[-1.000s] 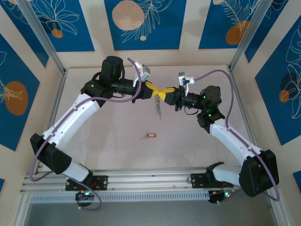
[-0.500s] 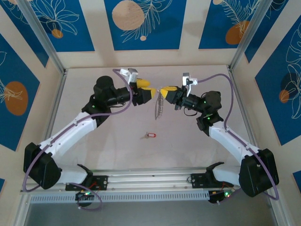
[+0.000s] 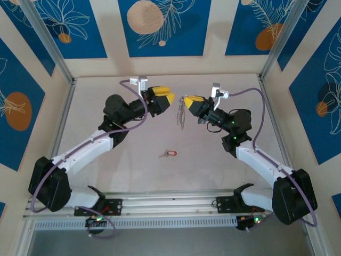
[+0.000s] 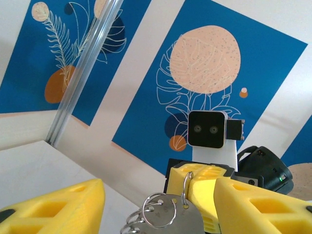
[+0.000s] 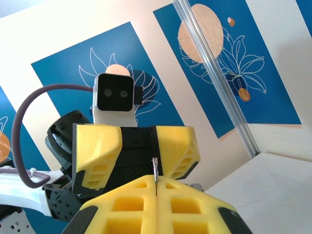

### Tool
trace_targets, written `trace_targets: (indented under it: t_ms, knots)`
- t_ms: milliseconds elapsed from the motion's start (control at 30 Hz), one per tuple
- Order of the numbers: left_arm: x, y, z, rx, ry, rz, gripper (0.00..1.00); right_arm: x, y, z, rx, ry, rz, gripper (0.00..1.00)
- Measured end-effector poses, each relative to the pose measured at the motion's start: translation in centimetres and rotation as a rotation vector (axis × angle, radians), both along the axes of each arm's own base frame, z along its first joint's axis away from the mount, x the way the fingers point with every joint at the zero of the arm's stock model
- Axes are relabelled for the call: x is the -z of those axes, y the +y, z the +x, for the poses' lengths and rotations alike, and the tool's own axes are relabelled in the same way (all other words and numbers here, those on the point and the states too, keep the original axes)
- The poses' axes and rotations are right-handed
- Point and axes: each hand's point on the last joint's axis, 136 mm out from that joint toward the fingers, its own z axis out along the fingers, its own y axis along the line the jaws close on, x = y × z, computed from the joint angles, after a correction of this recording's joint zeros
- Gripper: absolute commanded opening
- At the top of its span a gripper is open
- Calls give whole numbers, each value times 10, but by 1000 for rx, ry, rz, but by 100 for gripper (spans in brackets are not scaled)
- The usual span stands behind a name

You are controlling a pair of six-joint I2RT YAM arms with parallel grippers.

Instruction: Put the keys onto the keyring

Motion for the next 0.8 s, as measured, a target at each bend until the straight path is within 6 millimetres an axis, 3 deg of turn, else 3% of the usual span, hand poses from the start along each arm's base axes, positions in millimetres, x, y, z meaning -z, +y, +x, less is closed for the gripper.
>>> trace_targets:
  t_ms: [533,800]
  knots:
    - [12,-14,1,85,32,-6,59,6,11,-1,-31,21,6,0]
    - [9,-17,-1,106,23,-5,57,8,14,0,-39,29,5,0]
